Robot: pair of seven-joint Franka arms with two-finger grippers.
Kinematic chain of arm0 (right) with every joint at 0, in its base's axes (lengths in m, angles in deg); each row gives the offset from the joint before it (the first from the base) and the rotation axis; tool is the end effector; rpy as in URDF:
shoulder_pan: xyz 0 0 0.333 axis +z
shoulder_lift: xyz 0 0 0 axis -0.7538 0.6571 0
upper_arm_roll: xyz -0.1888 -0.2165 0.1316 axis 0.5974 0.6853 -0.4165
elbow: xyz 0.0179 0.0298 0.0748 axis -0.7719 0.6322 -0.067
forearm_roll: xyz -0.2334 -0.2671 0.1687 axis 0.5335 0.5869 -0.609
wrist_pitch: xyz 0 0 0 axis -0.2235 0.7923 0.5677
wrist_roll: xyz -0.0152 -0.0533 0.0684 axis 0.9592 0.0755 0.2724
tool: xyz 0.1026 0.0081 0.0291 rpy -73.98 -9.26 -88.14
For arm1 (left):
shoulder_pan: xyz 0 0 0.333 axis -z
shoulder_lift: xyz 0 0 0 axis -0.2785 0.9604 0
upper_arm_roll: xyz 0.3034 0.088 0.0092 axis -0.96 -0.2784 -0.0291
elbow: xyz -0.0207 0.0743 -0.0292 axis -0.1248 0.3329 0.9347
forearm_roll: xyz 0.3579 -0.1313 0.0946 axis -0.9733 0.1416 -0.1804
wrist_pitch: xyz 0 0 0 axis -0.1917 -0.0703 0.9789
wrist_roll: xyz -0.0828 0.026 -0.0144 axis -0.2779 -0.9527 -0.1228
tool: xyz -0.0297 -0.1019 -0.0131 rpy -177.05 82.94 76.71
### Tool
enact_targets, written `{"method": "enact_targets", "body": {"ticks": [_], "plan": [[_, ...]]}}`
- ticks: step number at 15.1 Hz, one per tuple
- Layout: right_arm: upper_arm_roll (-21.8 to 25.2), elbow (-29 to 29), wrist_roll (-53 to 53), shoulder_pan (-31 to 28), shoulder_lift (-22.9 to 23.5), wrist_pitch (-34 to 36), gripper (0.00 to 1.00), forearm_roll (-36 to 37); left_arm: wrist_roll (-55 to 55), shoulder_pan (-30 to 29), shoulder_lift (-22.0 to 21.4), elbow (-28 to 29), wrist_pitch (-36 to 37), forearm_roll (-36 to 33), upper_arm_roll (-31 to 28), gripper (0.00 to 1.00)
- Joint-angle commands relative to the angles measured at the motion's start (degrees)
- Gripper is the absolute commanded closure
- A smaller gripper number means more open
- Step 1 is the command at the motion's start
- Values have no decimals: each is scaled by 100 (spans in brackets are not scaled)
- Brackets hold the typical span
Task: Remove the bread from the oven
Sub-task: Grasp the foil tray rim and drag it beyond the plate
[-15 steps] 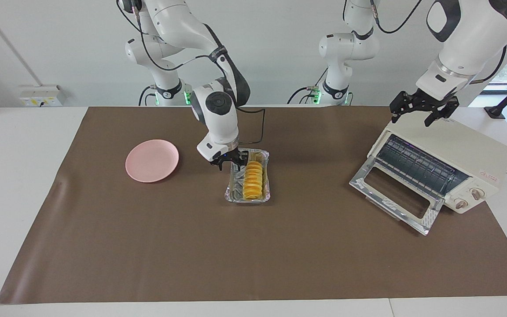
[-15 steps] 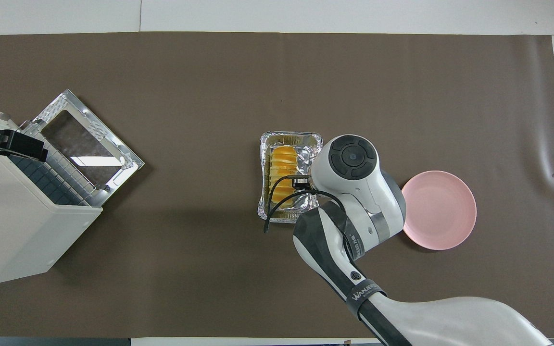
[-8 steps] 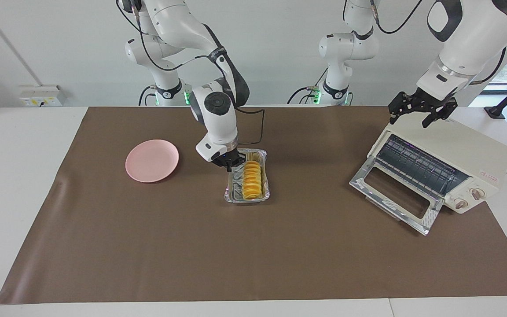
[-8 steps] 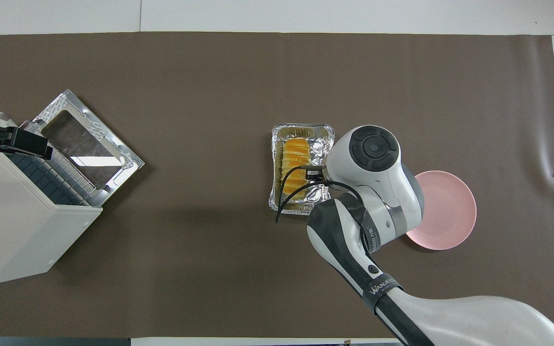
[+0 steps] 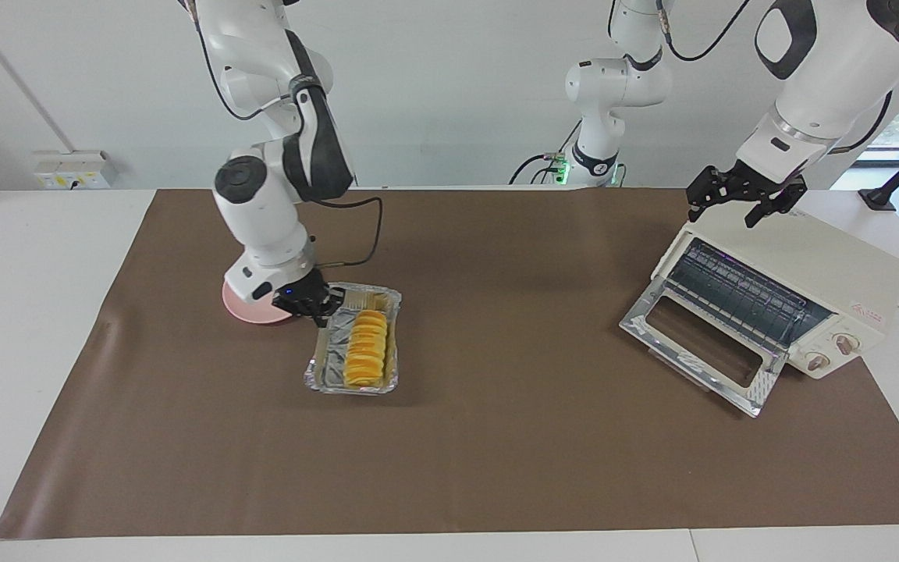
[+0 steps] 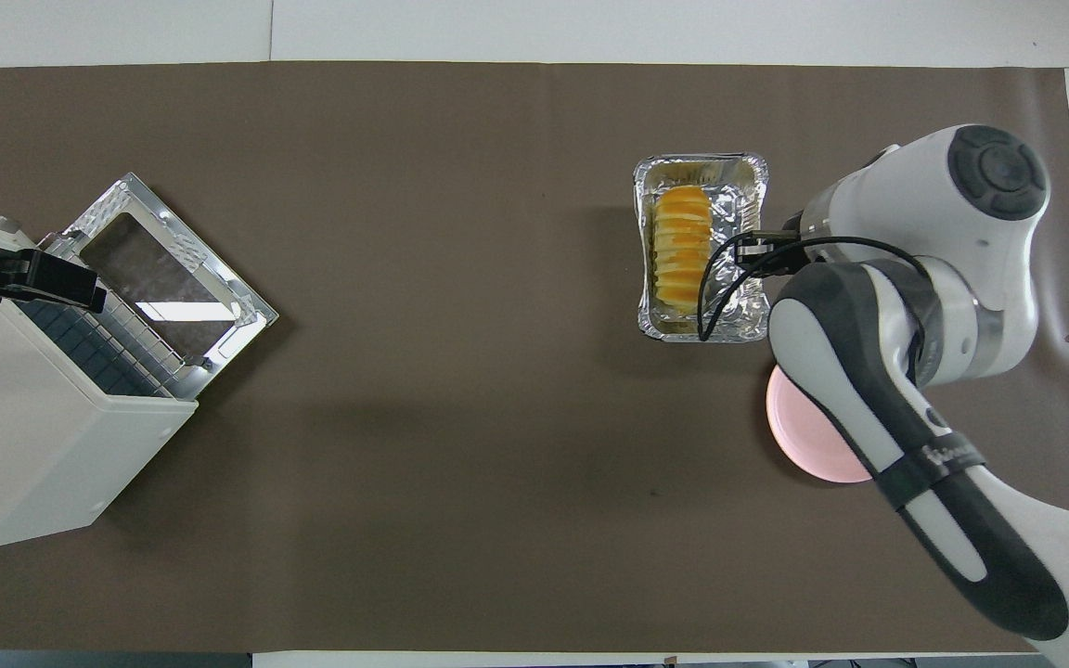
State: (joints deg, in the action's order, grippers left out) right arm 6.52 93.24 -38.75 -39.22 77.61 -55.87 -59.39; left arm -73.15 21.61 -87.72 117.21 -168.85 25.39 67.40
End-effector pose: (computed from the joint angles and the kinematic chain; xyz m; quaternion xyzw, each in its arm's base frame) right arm 0.6147 0.0877 0.4149 -0.9971 0.0218 -0.0321 0.0661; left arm 0.5513 -0.0380 0.6042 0.9950 -0.0925 -0.0353 0.0154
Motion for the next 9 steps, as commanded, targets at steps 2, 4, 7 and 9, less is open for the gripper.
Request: {"method": "enact_targets", "body": {"ticks": [2, 4, 7, 9], "plan": [[-62, -518, -1526, -878, 498, -102, 100, -240, -52, -43, -131, 184, -128, 79, 8, 0], [-71, -790, -2066, -1363, 753, -41, 100, -232, -52, -35, -123, 184, -155, -43, 8, 0], [-62, -853, -2094, -1557, 947, -93, 100, -267, -192, -26, -123, 193, -146, -105, 8, 0], [-62, -810, -2111, -1629, 1001, -76, 100, -459, -193, -8, -123, 193, -146, -114, 8, 0]]}}
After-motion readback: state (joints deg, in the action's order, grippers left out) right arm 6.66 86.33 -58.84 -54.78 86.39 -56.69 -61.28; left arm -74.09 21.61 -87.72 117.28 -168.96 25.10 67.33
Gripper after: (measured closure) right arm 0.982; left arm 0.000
